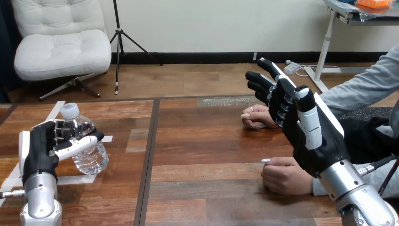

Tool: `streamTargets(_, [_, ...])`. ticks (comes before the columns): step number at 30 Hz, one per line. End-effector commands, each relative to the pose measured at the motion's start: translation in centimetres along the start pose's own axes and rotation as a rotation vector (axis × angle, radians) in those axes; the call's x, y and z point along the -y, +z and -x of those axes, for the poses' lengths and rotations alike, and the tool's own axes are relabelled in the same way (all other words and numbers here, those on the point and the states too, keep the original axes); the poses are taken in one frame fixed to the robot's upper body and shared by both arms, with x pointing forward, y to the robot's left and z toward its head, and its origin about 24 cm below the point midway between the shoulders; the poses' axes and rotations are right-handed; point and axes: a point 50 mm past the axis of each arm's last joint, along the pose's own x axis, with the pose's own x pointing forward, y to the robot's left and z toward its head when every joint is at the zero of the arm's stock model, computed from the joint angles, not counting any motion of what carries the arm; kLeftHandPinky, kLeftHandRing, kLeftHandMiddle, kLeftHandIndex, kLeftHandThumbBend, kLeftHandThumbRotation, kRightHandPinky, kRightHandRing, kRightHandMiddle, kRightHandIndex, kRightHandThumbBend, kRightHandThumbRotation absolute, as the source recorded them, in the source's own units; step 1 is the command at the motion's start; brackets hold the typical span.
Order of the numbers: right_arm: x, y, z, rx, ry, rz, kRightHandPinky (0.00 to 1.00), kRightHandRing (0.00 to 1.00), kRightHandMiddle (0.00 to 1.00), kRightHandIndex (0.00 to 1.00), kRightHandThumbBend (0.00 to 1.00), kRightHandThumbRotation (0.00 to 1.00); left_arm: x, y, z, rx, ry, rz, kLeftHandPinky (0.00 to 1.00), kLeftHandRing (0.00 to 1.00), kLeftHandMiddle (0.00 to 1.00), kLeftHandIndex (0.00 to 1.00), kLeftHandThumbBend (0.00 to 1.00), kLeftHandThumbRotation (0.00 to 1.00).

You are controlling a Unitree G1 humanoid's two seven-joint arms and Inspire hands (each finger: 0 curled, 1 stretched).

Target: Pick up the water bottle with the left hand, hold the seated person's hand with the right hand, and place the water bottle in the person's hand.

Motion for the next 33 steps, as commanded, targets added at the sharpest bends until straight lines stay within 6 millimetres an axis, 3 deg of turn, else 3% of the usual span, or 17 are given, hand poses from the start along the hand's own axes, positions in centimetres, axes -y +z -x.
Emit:
streamTargets(1, [0.2, 1.7, -0.8, 0.095, -0.004, 0.02, 1.0, 0.94, 0.92, 0.98, 1.0, 1.0, -0.3, 2.6, -1.0, 0.108, 0.014, 0.024, 0.36, 0.4, 0.44, 0.46, 0.7, 0.0])
streamTargets(33, [0.4, 1.4, -0.8, 0.079, -0.009, 0.008, 1.0, 0.95, 0.92, 0.98, 1.0, 1.0, -0.7, 5.4, -0.2, 0.328, -0.013, 0.076, 0.37, 0.39, 0.43, 0.46, 0.67, 0.0])
